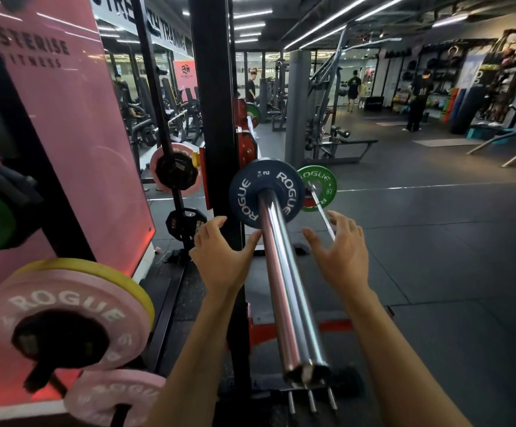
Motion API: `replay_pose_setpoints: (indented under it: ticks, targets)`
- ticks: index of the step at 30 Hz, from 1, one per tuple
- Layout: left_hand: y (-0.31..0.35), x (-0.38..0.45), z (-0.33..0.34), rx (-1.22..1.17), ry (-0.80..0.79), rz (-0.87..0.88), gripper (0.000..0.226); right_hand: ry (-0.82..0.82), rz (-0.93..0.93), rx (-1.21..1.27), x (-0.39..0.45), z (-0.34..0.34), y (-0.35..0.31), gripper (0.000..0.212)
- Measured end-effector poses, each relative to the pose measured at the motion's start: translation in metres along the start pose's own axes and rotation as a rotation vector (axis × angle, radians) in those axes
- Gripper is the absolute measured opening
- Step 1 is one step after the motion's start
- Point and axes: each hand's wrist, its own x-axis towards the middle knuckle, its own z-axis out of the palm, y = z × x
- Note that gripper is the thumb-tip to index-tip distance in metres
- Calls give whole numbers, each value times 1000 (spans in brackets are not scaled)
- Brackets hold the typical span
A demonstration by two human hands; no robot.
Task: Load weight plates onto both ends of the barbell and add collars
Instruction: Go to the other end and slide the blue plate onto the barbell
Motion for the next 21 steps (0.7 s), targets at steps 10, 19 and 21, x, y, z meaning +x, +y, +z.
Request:
replay_pose_setpoints:
  ticks: [10, 19, 21]
  targets:
    - [44, -136, -98, 64, -17, -51, 82, -124, -12, 9, -123, -102, -7, 67]
    - [61, -194, -173, 37, -57, -22, 75, -144, -22, 6, -200, -154, -42, 63]
    - [64, -203, -186, 12, -71, -4, 74, -120, -11, -6, -218, -163, -52, 62]
